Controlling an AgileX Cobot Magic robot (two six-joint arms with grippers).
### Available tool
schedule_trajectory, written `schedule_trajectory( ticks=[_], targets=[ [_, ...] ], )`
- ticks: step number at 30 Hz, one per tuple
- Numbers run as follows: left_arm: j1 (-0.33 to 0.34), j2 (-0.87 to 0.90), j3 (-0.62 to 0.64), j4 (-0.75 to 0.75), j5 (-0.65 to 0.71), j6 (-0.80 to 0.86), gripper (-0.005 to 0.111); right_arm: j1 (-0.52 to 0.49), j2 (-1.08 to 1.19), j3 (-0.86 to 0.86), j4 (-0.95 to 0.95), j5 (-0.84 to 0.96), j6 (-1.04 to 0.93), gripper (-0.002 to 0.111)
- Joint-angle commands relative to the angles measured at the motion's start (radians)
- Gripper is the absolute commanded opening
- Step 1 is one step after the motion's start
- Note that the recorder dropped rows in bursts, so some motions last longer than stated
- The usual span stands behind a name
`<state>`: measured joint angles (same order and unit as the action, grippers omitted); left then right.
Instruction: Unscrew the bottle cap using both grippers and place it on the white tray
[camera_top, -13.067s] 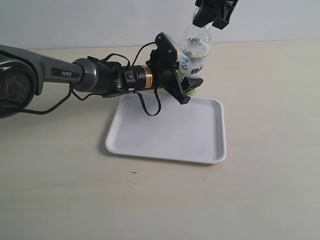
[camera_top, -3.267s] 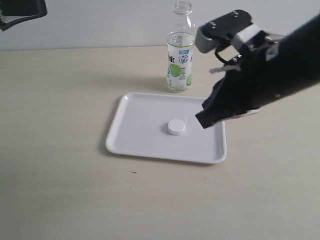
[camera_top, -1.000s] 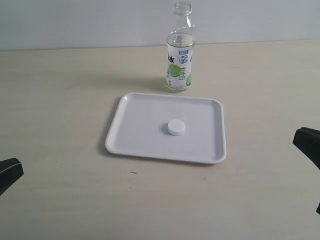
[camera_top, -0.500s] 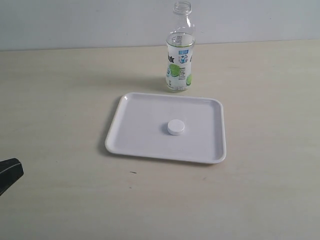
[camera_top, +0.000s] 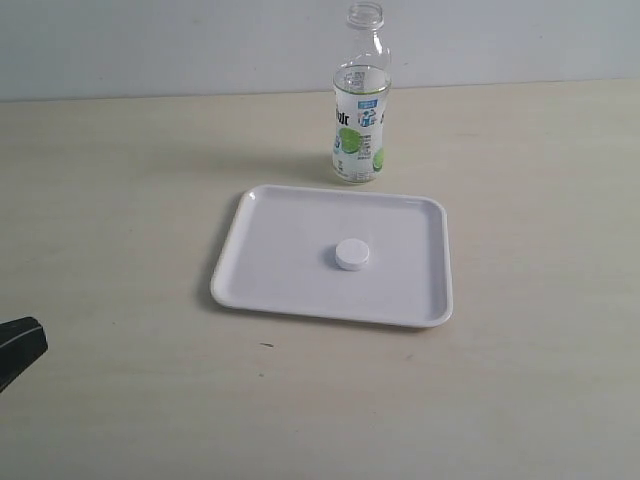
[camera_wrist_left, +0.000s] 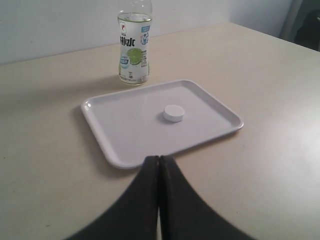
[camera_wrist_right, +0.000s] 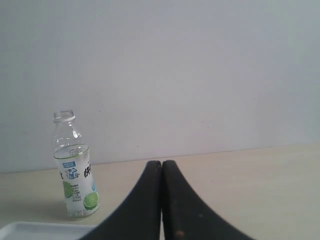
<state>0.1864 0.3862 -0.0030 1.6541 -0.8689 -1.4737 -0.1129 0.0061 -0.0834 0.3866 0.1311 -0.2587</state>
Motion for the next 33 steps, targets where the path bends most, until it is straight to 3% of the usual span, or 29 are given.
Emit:
schedule_trajectory(
  ticks=[1,6,13,28,33],
  targets=[
    [0.0,-0.003,0.003,-0.009,-0.001,0.001,0.0,-0.003,-0.006,0.007,-0.082,-0.004,0.021,0.0],
    [0.0,-0.003,0.003,-0.009,-0.001,0.001,0.0,-0.003,-0.006,0.083,-0.372,-0.109,0.248,0.0],
    [0.0,-0.003,0.003,-0.009,-0.001,0.001,0.0,-0.003,-0.006,0.083,-0.463,-0.09,0.259,0.0],
    [0.0,-0.003,0.003,-0.009,-0.001,0.001,0.0,-0.003,-0.006,0.083,-0.466,-0.089,0.259,0.0],
    [-0.056,-0.099,0.003,0.076,0.091,0.085,0.0,-0.003,-0.006,0.083,-0.466,-0.08,0.259,0.0]
  ],
)
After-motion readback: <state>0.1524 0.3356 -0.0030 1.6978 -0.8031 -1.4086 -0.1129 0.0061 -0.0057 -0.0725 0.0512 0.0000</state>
